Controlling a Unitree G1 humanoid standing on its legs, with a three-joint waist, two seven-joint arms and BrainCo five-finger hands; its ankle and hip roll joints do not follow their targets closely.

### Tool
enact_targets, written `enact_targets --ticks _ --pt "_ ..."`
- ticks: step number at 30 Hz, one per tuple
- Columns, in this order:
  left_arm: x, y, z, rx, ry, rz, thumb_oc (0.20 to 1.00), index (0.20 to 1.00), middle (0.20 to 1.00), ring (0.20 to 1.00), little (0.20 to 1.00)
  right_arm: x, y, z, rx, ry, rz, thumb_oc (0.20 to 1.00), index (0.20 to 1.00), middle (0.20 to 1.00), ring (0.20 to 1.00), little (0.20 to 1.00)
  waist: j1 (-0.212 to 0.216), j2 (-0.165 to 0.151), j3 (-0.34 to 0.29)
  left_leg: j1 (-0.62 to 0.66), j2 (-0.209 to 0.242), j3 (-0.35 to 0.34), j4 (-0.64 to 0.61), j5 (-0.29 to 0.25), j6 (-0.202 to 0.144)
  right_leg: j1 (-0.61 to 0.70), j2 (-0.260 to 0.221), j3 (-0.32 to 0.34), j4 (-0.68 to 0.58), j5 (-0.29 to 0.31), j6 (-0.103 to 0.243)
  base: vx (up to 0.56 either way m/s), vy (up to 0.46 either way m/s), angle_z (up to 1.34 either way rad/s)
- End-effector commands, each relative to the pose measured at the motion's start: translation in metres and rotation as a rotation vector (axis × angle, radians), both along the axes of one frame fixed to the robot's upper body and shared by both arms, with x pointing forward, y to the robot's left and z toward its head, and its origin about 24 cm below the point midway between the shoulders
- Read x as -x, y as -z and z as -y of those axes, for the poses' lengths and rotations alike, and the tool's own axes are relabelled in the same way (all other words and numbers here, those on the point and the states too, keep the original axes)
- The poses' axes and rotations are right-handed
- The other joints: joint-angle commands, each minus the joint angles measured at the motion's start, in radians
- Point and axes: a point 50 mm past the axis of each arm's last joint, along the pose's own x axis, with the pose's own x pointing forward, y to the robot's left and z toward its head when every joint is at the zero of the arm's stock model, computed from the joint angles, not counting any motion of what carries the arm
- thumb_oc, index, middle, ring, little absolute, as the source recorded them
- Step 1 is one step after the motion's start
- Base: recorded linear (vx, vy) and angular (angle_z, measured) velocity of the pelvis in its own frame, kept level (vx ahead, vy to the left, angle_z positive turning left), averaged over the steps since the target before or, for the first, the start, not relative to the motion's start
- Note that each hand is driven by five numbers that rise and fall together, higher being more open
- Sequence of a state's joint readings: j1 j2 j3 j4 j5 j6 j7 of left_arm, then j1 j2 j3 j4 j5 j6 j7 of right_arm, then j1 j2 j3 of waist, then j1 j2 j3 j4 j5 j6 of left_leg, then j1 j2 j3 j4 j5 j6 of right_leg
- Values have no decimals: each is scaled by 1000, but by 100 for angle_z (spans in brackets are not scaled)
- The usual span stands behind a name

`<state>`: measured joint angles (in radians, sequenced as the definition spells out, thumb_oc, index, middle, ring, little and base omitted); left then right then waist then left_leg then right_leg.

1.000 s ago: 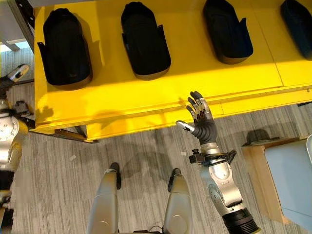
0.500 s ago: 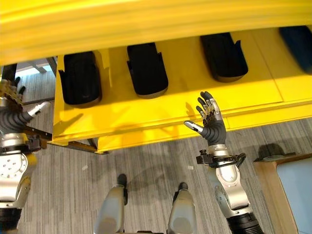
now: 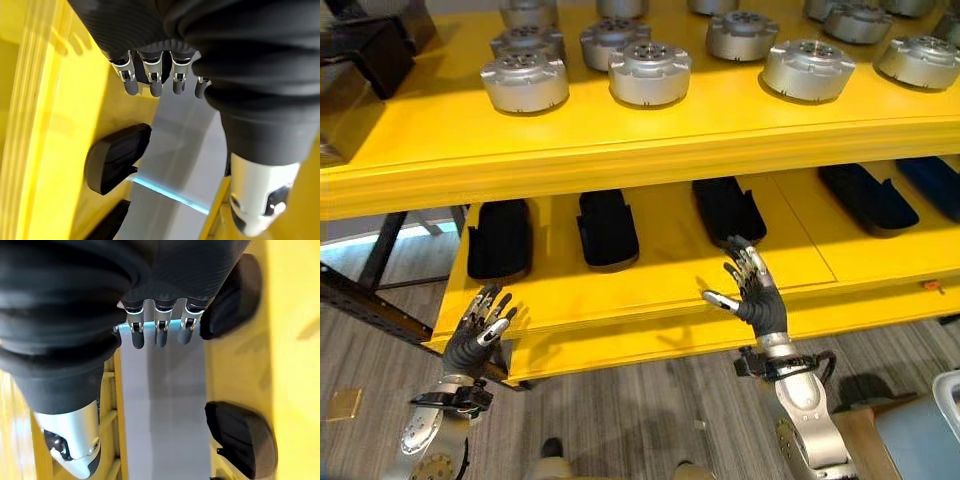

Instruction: Move parts from the plastic box to the shelf.

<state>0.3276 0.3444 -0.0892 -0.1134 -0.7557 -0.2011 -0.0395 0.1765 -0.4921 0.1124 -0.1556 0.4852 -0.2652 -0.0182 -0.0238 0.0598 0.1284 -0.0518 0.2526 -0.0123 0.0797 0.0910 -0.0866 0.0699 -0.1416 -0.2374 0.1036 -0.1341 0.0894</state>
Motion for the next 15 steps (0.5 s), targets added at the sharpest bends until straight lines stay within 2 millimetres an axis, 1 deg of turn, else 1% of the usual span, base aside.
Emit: enact_targets --ticks 1,2,3,4,5,8,10,15 --pt "-9 -27 -13 -70 -7 145 1000 1000 1000 1000 1000 -4 -14 3 36 -13 83 1000 1000 1000 1000 1000 -6 -30 -44 -7 -32 -21 -51 18 -29 -67 -13 51 0 106 28 45 130 18" --pt "-10 -20 -14 -68 -15 118 1000 1000 1000 1000 1000 -3 -5 2 29 -1 48 1000 1000 1000 1000 1000 -12 -35 -73 17 -50 -11 -84 11 -22 -60 -30 63 -27 131 46 10 139 -5" --pt "-12 -20 -14 -77 -20 119 1000 1000 1000 1000 1000 -4 -2 2 20 6 37 1000 1000 1000 1000 1000 -13 -39 -82 25 -60 -6 -96 9 -20 -62 -39 71 -39 144 52 -32 269 -12" --pt "-13 -11 -16 -111 -33 84 1000 1000 1000 1000 1000 -3 9 -3 -13 1 -7 1000 1000 1000 1000 1000 -15 -58 -113 36 -85 23 -109 -12 -8 -66 -65 98 -88 186 72 -57 209 -47" --pt "-14 -10 -17 -117 -35 79 1000 1000 1000 1000 1000 -4 10 -4 -20 -2 -13 1000 1000 1000 1000 1000 -15 -61 -116 37 -89 27 -108 -18 -6 -68 -71 105 -97 197 77 -57 190 -42" --pt "-13 -9 -18 -162 -32 75 1000 1000 1000 1000 1000 -4 15 -8 -30 -18 -33 1000 1000 1000 1000 1000 -12 -73 -121 44 -102 44 -99 -38 5 -75 -83 133 -113 216 86 -24 70 -28" --pt "-14 -9 -20 -162 -48 72 1000 1000 1000 1000 1000 -6 17 -12 -31 -32 -43 1000 1000 1000 1000 1000 -7 -85 -121 53 -113 54 -95 -53 15 -78 -90 153 -121 229 92 -15 57 -17" --pt "-13 -7 -21 -158 -67 66 1000 1000 1000 1000 1000 -6 19 -17 -44 -50 -53 1000 1000 1000 1000 1000 -4 -98 -121 70 -116 75 -96 -61 21 -74 -94 173 -127 239 98 13 18 -16"
